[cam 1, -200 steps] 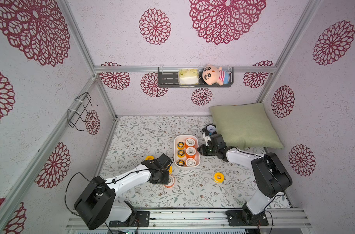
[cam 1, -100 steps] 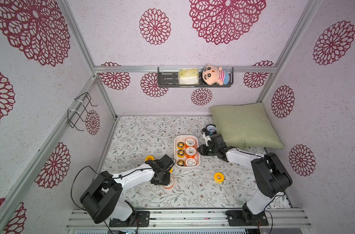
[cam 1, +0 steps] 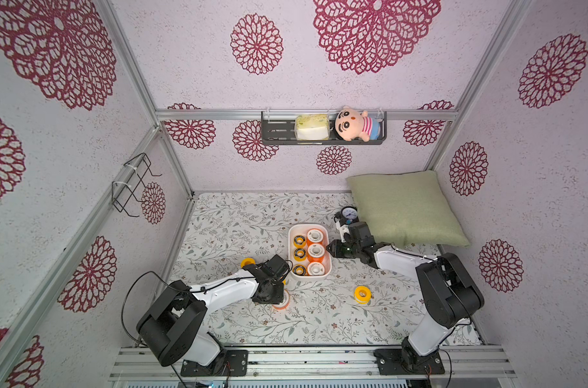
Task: Put the sealing tape into the storage box
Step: Pick up the sealing tape at the center of the board, then place the sealing tape in the storage box.
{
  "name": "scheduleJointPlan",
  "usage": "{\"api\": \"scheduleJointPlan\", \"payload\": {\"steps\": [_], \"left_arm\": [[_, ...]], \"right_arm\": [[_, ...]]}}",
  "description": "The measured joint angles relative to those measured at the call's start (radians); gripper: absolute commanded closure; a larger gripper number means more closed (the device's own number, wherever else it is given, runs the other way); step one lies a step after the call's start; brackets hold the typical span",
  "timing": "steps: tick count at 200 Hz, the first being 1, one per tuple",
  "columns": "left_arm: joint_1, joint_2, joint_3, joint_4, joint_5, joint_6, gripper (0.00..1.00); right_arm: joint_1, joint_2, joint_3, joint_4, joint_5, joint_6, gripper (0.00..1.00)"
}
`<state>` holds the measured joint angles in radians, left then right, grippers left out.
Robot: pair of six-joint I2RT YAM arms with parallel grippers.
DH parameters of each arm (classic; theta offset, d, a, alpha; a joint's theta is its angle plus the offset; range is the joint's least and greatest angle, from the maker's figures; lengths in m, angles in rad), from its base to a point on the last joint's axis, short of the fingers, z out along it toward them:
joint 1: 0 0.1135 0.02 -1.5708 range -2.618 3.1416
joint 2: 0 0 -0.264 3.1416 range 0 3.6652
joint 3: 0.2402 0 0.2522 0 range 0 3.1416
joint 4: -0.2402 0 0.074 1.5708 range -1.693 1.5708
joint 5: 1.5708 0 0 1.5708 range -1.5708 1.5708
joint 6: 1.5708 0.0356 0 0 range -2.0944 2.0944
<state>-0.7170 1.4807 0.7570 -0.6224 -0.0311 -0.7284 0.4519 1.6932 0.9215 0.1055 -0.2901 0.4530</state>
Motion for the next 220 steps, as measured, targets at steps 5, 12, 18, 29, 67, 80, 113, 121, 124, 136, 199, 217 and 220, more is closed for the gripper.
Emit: {"api": "scheduleJointPlan", "payload": {"steps": [5, 12, 18, 29, 67, 80, 113, 121, 124, 136, 199, 217, 220], "left_arm": [[0.0, -0.003, 0.002, -0.002, -0.008, -0.002, 0.73], [0.0, -0.011, 0.008, -0.006, -0.019, -0.003, 0.73], [-0.001, -0.02, 0.014, -0.01, -0.029, -0.004, 0.73], [-0.002, -0.043, 0.033, -0.015, -0.052, -0.006, 0.73], [-0.003, -0.128, 0.111, -0.028, -0.127, -0.005, 0.72], [-0.003, -0.139, 0.135, -0.029, -0.145, -0.001, 0.71], [-0.003, -0.114, 0.224, -0.039, -0.162, 0.024, 0.71], [-0.003, -0.095, 0.254, -0.041, -0.162, 0.031, 0.71], [-0.003, -0.086, 0.265, -0.041, -0.161, 0.034, 0.71], [-0.003, -0.051, 0.305, -0.04, -0.158, 0.047, 0.72], [-0.004, 0.146, 0.445, -0.042, -0.094, 0.104, 0.72], [-0.004, 0.19, 0.479, -0.047, -0.073, 0.116, 0.71], [-0.004, 0.196, 0.485, -0.048, -0.069, 0.118, 0.72]], "right_arm": [[0.0, 0.0, 0.0, 0.0, 0.0, 0.0, 0.77], [0.0, 0.0, 0.0, 0.0, 0.0, 0.0, 0.77], [0.0, 0.0, 0.0, 0.0, -0.001, 0.0, 0.77], [0.0, 0.0, 0.0, 0.0, -0.001, 0.0, 0.77], [-0.001, 0.0, 0.0, -0.001, -0.001, 0.0, 0.77], [-0.001, 0.0, 0.0, -0.001, -0.001, 0.0, 0.77], [-0.001, 0.0, 0.0, -0.002, -0.001, 0.0, 0.77], [-0.001, 0.0, 0.0, -0.002, -0.001, 0.0, 0.77], [-0.001, 0.0, 0.0, -0.002, -0.001, 0.0, 0.77], [-0.001, 0.0, 0.0, -0.002, -0.001, 0.0, 0.77], [-0.001, 0.0, 0.0, -0.003, -0.002, 0.0, 0.77], [-0.001, 0.0, 0.0, -0.003, -0.002, 0.0, 0.77], [-0.001, 0.0, 0.0, -0.003, -0.002, 0.0, 0.77]]}}
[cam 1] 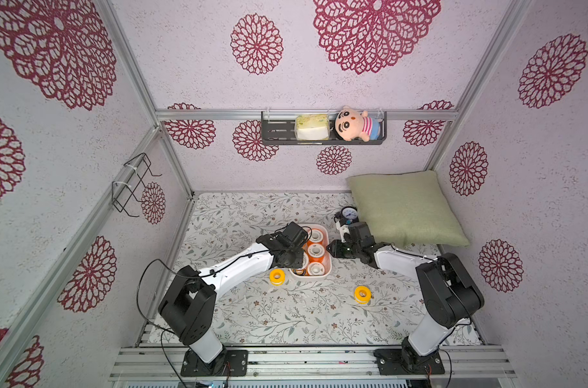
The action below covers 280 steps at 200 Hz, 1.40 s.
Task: Put the sealing tape into the storage box
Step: Place the sealing tape in the storage box.
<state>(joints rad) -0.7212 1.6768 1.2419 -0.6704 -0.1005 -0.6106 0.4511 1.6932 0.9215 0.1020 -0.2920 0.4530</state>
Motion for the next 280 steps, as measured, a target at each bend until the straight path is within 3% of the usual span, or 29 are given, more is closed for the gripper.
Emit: {"api": "scheduleJointPlan", "payload": {"steps": [111, 280], "left_arm": [[0.0, 0.155, 0.115, -0.024, 0.072, 0.035, 0.71], [-0.021, 0.268, 0.183, -0.069, 0.141, 0.042, 0.7]], "right_arm": [[0.0, 0.0, 0.0, -0.002, 0.0, 0.0, 0.77], [0.0, 0.0, 0.0, -0.002, 0.0, 0.0, 0.76]]}}
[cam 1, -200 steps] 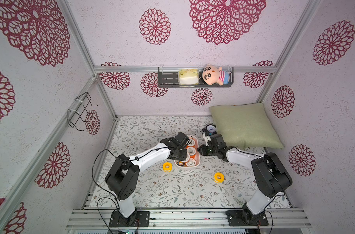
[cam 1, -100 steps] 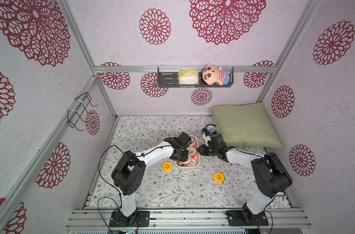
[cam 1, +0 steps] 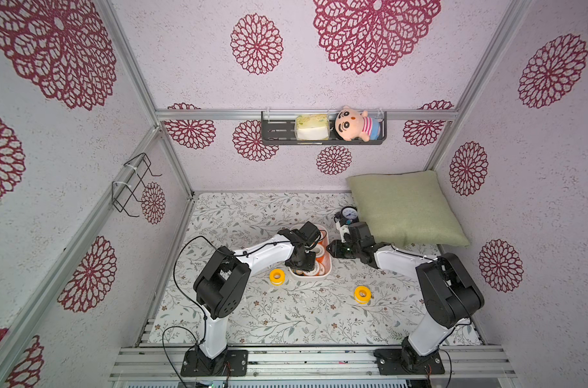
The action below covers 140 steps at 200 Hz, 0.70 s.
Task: Put the sealing tape into the storage box
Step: Place the sealing tape in the storage box.
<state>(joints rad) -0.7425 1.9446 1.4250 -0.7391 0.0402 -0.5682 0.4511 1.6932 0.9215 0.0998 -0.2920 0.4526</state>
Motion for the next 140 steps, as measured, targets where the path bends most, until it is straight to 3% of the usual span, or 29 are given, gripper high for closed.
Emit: {"api": "scheduleJointPlan", "payload": {"steps": [140], "left_arm": [[-0.011, 0.068, 0.078, -0.007, 0.027, 0.001, 0.64]], "right_arm": [[0.0, 0.0, 0.0, -0.001, 0.0, 0.0, 0.76]]}}
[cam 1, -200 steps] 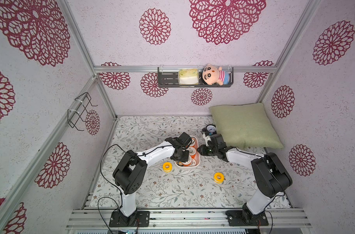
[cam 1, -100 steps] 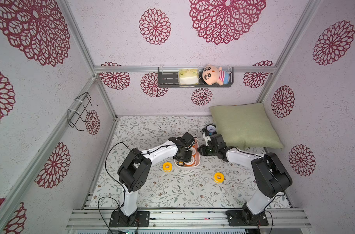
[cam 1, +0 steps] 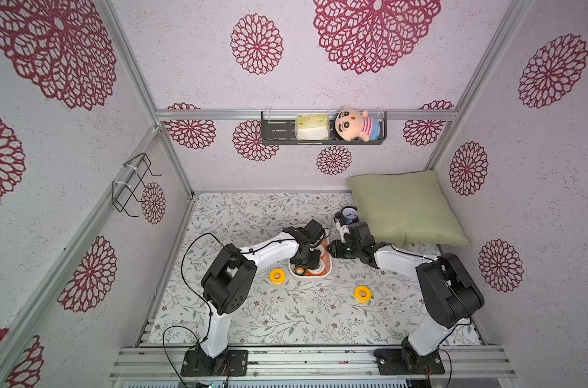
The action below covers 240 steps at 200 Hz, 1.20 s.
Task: Put the sealing tape into the storage box
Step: Place the sealing tape in the storage box.
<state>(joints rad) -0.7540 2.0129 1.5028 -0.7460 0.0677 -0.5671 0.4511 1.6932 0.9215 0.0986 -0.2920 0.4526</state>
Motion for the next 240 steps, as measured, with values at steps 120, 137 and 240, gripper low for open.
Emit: {"api": "scheduleJointPlan", "payload": {"steps": [120, 137, 240], "left_arm": [[-0.01, 0.01, 0.017, 0.001, 0.007, 0.001, 0.55], [-0.011, 0.01, 0.017, 0.003, 0.007, 0.003, 0.54], [-0.012, 0.01, 0.017, 0.025, 0.022, 0.002, 0.55]], "right_arm": [[0.0, 0.0, 0.0, 0.0, 0.0, 0.0, 0.76], [0.0, 0.0, 0.0, 0.0, 0.0, 0.0, 0.76], [0.0, 0.0, 0.0, -0.003, 0.0, -0.007, 0.76]]}}
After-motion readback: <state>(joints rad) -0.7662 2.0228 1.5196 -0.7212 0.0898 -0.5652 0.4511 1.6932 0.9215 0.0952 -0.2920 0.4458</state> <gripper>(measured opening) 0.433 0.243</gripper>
